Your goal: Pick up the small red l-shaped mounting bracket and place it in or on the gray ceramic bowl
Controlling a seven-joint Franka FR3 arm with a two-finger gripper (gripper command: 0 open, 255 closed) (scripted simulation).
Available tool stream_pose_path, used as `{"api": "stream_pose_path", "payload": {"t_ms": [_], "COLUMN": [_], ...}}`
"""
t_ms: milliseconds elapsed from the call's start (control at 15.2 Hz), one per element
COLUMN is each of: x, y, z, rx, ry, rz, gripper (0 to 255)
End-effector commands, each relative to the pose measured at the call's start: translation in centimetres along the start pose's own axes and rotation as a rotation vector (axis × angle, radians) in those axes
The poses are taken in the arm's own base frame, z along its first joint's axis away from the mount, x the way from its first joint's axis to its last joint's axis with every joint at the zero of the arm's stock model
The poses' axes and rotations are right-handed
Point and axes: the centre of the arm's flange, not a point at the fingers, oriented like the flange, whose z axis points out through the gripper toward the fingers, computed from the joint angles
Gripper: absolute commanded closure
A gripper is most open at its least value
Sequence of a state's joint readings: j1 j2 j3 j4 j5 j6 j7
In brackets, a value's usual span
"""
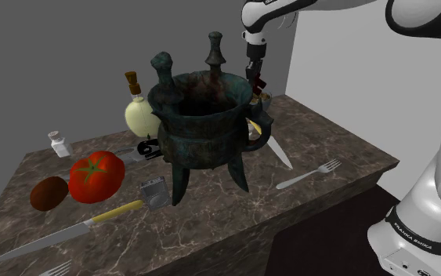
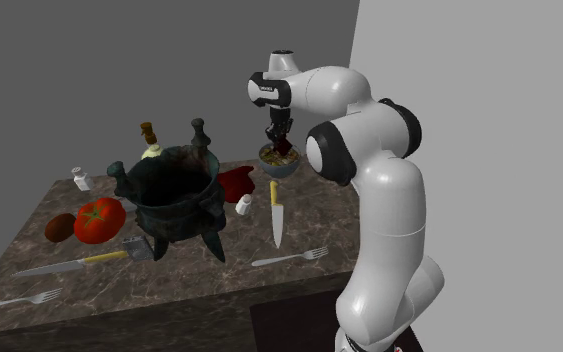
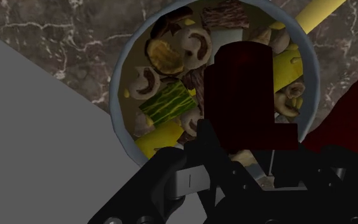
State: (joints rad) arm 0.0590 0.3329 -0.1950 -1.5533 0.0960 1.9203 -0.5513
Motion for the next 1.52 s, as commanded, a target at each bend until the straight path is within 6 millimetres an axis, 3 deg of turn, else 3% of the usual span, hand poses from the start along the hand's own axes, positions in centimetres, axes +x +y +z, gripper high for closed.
{"api": "stream_pose_path", "payload": {"t_ms": [0,330,396,726,990,1452], "x": [0.0,0.0,0.0,0.0,0.0,0.0], "y": [0.0,0.0,0.0,0.0,0.0,0.0], "z": [0.1,0.1,0.1,0.1,-4.9,-4.9], "rx": [0.000,0.000,0.000,0.000,0.000,0.000], "ry": [0.001,0.001,0.001,0.001,0.001,0.001], "rz": [0.000,0.000,0.000,0.000,0.000,0.000], "gripper": [255,255,0,0,0,0]}}
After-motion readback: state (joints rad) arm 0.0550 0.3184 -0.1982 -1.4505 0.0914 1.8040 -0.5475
